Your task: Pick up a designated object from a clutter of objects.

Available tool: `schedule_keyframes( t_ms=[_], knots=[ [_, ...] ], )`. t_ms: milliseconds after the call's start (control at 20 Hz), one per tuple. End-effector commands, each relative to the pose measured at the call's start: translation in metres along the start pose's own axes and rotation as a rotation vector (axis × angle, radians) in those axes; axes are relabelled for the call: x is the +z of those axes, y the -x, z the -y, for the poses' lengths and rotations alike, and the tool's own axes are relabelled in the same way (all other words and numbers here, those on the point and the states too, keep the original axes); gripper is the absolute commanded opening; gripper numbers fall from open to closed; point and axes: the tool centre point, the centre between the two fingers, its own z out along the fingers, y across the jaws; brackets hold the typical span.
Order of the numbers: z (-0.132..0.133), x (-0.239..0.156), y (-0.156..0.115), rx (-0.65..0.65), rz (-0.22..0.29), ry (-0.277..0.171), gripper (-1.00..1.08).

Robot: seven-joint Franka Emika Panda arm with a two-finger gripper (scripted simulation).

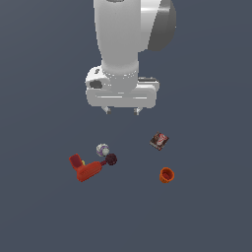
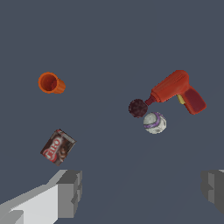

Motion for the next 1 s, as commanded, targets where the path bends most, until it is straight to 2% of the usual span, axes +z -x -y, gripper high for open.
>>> schedule_keyframes(
  t_ms=[0, 600, 950],
  knots=[
    [0.0, 0.0, 0.0, 0.0, 0.0, 0.0, 1.08],
    [-0.003, -0.004, -0.001, 0.015, -0.006, 0.011, 1.08],
    [-0.009, 0.007, -0.008, 0.076, -0.004, 0.037, 1.08]
  ],
)
